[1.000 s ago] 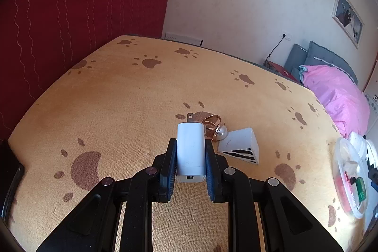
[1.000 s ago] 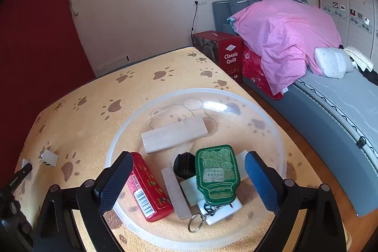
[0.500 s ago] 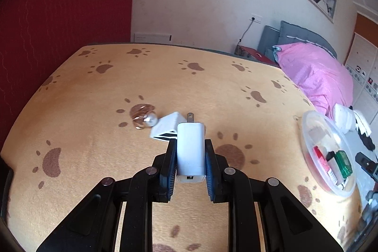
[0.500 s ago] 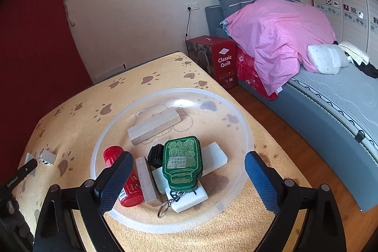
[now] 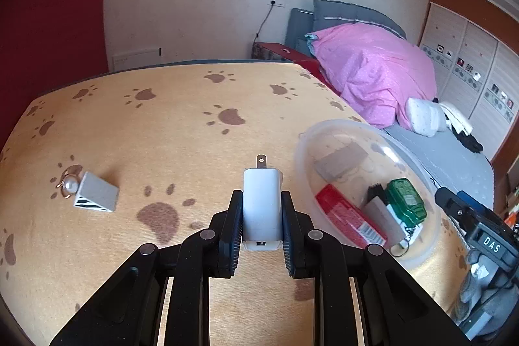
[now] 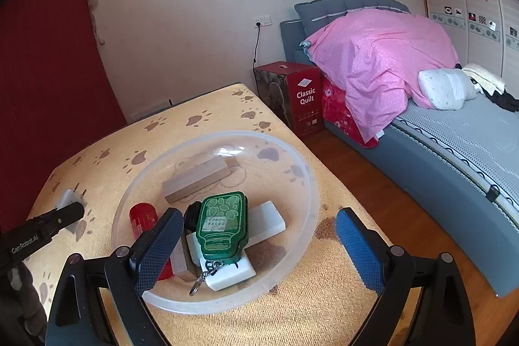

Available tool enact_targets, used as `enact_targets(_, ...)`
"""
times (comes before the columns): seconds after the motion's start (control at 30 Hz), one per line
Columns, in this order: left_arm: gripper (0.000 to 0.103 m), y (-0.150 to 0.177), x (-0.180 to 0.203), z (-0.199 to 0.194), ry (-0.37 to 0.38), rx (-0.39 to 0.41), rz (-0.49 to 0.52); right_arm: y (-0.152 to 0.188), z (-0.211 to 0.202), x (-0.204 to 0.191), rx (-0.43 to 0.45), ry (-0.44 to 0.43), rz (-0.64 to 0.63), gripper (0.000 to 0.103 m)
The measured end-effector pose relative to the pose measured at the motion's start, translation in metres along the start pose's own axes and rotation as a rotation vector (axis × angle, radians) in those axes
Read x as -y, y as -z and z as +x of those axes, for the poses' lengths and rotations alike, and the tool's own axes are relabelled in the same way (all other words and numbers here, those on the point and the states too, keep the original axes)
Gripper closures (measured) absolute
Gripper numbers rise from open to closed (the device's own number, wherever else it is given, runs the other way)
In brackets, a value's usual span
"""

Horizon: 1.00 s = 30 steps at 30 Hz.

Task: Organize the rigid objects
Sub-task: 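Lower the white charger into the clear bowl and open the left gripper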

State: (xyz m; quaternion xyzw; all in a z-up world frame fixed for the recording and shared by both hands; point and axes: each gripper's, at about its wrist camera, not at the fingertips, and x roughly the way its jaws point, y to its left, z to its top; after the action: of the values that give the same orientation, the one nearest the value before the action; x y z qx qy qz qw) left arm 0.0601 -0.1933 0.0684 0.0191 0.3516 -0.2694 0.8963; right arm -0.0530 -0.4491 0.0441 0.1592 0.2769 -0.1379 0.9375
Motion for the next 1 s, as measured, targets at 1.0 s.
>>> enact_targets(1.0, 0.055, -0.006, 0.041, 0.042, 0.086, -0.059, 0.016, 0.009, 0.003, 0.003, -0.027, -0.014, 0.013, 0.005)
